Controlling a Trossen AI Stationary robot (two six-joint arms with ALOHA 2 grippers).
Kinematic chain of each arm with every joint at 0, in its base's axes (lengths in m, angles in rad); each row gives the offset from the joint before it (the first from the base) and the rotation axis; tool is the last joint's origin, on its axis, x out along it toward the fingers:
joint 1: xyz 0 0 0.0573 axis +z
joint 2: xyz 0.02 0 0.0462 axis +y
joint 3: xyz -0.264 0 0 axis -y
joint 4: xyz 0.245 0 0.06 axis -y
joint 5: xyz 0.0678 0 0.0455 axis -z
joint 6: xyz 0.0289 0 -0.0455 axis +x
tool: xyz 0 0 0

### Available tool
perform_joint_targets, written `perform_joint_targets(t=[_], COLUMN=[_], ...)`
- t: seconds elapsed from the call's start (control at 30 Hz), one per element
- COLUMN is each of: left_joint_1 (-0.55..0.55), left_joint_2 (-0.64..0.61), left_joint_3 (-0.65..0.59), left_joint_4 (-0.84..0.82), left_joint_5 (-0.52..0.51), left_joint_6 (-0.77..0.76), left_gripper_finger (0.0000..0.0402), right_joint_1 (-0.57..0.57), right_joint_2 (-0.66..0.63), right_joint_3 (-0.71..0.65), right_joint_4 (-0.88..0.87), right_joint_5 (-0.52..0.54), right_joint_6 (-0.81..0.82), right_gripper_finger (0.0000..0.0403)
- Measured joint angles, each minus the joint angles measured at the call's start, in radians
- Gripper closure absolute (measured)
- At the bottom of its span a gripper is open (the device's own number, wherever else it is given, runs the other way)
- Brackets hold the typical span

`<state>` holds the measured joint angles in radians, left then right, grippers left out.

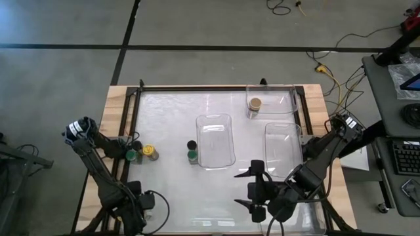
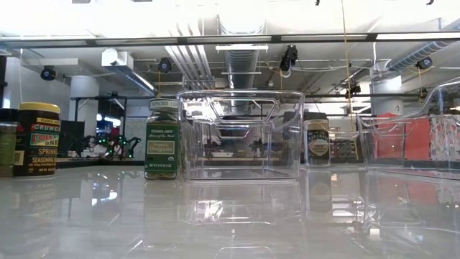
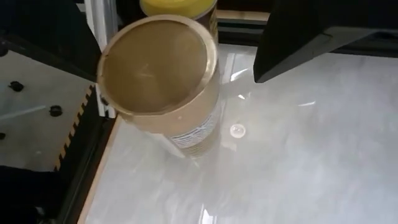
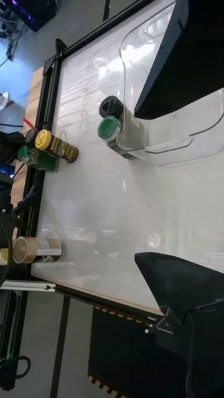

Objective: Sort spices by type
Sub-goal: Put the gold seasoning bottle into the top right transparent bin

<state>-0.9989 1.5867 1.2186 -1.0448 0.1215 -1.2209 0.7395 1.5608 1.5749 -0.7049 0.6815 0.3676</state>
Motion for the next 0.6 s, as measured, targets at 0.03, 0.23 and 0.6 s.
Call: perform_joint_targets(t=[0.03, 0.23, 0.6], left_joint_1=[0.000, -0.001, -0.001], left_joint_2=[0.000, 0.052, 0.126], left_joint_3=[0.000, 0.011, 0.076], left_joint_4=[0.009, 0.042, 0.042], left_joint_5=[0.000, 0.026, 0.018], left_joint_6=[0.000, 0.010, 0.005], left_gripper_finger=[0.0011, 0.0032, 0.0119], right_joint_1=[0.000, 0.000, 0.000], right_joint_2=[0.000, 0.000, 0.000], right_joint_3=[0.000, 0.000, 0.000], right_joint_4=[0.001, 0.002, 0.000], right_joint_5=[0.000, 0.000, 0.000], right_joint_6=[0.000, -0.001, -0.011], right_gripper_finger=[0.0044, 0.0044, 0.0044])
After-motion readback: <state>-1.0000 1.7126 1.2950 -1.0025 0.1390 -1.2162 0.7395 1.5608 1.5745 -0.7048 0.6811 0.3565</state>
